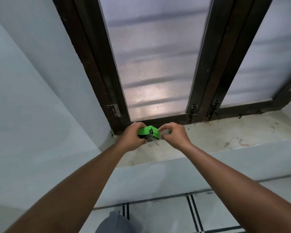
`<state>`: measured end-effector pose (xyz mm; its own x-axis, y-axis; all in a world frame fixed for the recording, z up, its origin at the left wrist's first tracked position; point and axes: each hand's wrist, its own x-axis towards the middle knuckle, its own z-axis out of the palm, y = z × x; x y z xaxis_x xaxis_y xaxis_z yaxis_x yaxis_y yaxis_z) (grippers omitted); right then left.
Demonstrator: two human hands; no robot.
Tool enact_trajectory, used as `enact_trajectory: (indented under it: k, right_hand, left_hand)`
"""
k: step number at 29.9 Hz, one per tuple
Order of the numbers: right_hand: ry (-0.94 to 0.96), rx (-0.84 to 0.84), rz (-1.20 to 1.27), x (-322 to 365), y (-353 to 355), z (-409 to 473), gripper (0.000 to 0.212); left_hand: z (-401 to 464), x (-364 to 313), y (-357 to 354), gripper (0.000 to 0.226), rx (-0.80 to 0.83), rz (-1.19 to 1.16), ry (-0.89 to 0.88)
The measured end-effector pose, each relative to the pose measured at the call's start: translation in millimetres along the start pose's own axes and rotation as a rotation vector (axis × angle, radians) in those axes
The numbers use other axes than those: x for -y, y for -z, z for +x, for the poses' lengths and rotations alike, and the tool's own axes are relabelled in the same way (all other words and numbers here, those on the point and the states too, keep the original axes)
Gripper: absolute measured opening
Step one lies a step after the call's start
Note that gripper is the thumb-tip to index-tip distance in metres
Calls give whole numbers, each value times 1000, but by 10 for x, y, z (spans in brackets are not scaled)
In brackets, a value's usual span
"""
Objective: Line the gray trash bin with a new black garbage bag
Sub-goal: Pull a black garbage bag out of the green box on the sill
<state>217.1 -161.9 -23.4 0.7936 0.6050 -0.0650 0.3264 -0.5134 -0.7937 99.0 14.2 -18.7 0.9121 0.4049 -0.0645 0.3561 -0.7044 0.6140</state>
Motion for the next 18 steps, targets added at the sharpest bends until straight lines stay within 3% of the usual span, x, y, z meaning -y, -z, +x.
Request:
enact_trajectory:
  k: [4, 7, 12, 15, 18]
  right_hand:
    - [306, -54, -301, 40, 105, -11, 22]
    - [323, -85, -329, 97, 190, 7, 16]
    - [315, -92, -370, 109, 337, 49, 33]
    - [413, -176, -390, 115, 364, 30, 16]
    - [454, -232, -325, 105, 356, 12, 17]
  left_hand:
    - [19, -137, -20, 50, -23, -42, 3]
    - [28, -219, -21, 50, -25, -58, 1]
    - [20, -292, -18, 52, -41, -65, -8]
    - [9, -334, -19, 52, -18, -67, -30]
    - [1, -400, -41, 51, -15, -70, -60]
